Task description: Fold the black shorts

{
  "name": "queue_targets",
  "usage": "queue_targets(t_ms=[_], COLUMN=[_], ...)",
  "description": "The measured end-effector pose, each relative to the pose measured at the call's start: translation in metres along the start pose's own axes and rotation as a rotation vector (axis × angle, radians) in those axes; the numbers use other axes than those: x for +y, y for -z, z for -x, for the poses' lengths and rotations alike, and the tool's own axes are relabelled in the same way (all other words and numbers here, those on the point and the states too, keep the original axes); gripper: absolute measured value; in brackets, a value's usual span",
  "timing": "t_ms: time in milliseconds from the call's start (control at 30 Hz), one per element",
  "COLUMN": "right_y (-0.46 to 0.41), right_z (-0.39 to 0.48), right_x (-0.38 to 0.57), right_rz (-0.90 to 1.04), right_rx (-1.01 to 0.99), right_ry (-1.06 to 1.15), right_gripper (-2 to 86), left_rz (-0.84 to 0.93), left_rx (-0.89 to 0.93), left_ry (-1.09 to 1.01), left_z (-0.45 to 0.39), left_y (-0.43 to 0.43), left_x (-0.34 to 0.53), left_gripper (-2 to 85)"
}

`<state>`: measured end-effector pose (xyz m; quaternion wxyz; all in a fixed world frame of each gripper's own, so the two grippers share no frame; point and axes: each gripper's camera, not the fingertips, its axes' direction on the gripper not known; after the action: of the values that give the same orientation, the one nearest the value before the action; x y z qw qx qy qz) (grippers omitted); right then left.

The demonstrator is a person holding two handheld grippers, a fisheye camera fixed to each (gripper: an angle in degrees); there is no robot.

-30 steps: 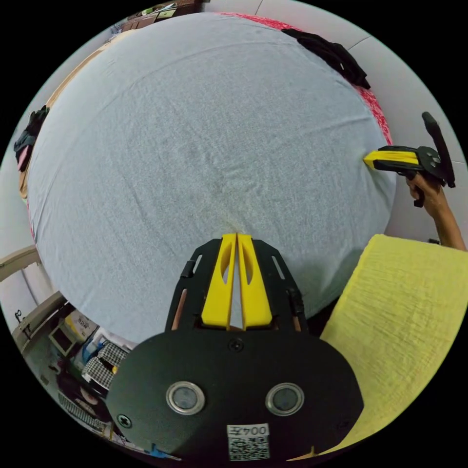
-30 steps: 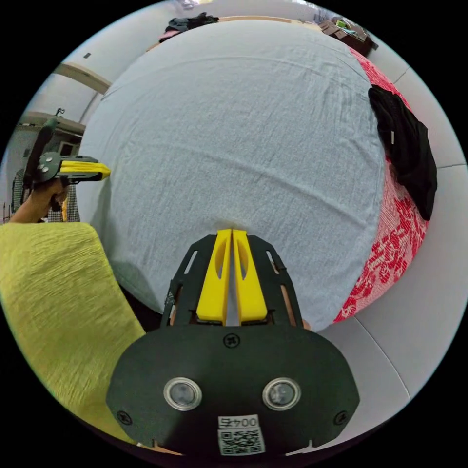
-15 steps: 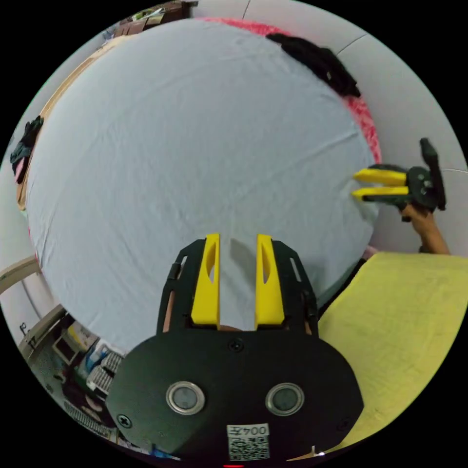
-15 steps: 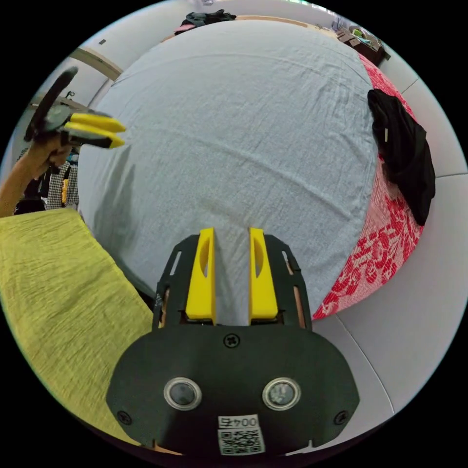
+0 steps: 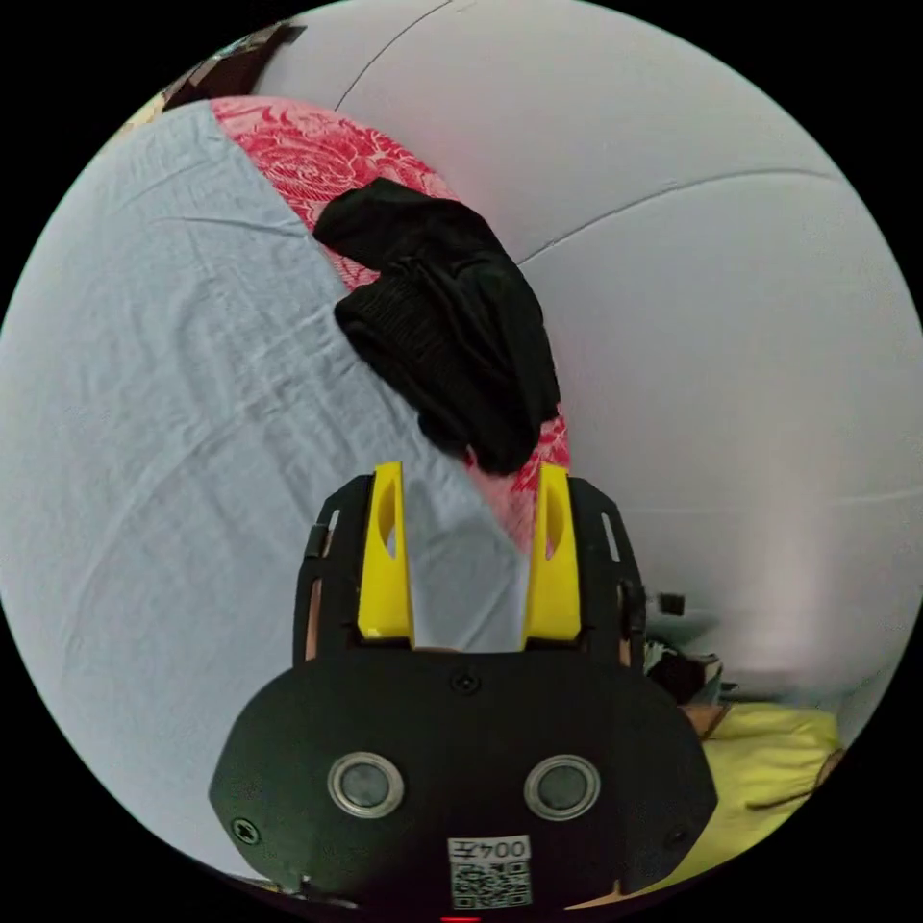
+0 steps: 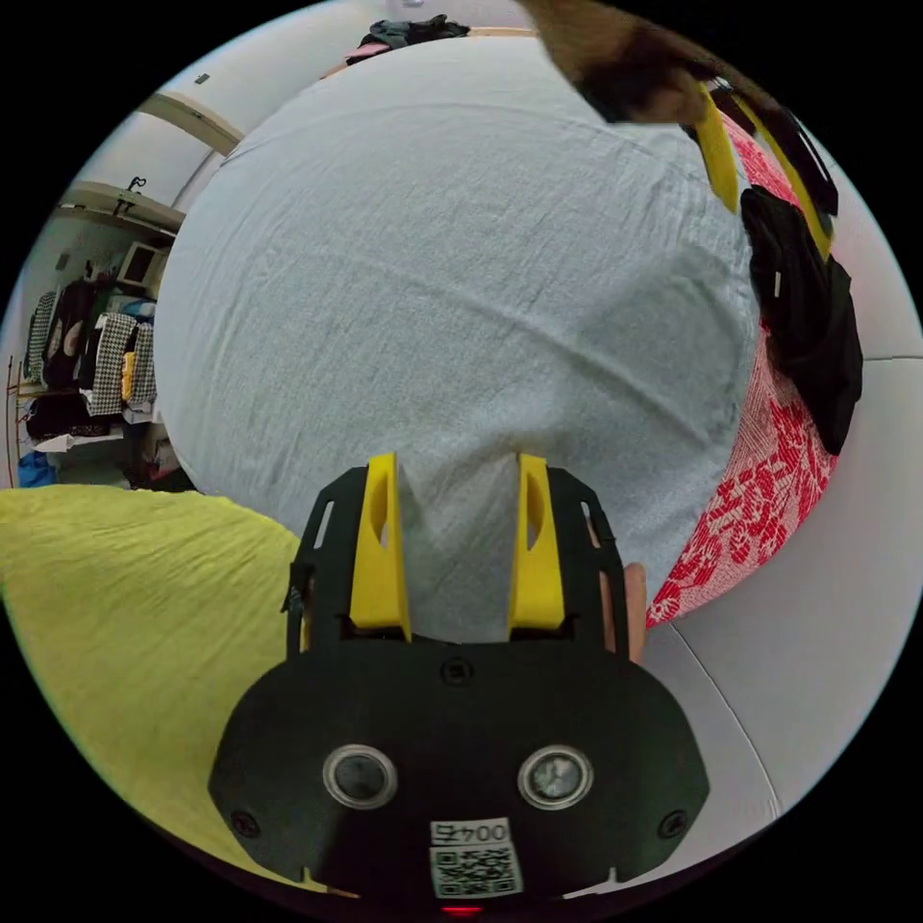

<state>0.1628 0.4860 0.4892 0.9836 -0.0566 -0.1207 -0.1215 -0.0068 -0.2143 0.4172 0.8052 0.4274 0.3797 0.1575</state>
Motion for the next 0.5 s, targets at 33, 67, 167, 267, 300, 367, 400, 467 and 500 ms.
queue_targets(t_ms=[33,67,167,267,300,367,400,467,500], right_y=[0.001,0.004,0.009,0.013,0.014,0.015,0.015,0.017,0.017], right_z=[-0.001,-0.004,-0.010,-0.013,-0.013,-0.014,-0.014,-0.017,-0.020], right_x=[0.001,0.003,0.007,0.009,0.008,0.008,0.007,0.007,0.007], right_rz=[-0.011,-0.031,-0.069,-0.087,-0.086,-0.085,-0.082,-0.084,-0.091], right_rx=[-0.002,-0.004,0.002,0.022,0.035,0.047,0.046,0.032,0.018], right_ry=[-0.006,-0.016,-0.030,-0.041,-0.043,-0.050,-0.058,-0.072,-0.080], right_gripper=[16.6,16.5,15.5,14.1,13.8,13.5,13.4,13.2,12.7], left_rz=[0.010,0.016,0.049,0.015,-0.027,-0.078,-0.109,-0.173,-0.220], left_rx=[0.037,0.056,0.032,-0.008,0.050,0.073,0.069,0.065,0.070], left_ry=[0.036,0.051,0.091,0.109,0.103,0.062,0.019,-0.046,-0.087], left_z=[0.007,0.010,0.015,0.019,0.020,0.016,0.010,-0.001,-0.009], left_y=[-0.011,-0.016,-0.033,-0.025,-0.016,0.002,0.018,0.047,0.071], left_x=[-0.014,-0.020,-0.039,-0.036,-0.030,-0.019,-0.009,0.013,0.033], left_gripper=[17.9,18.0,12.7,6.1,5.0,4.4,4.1,3.9,3.7])
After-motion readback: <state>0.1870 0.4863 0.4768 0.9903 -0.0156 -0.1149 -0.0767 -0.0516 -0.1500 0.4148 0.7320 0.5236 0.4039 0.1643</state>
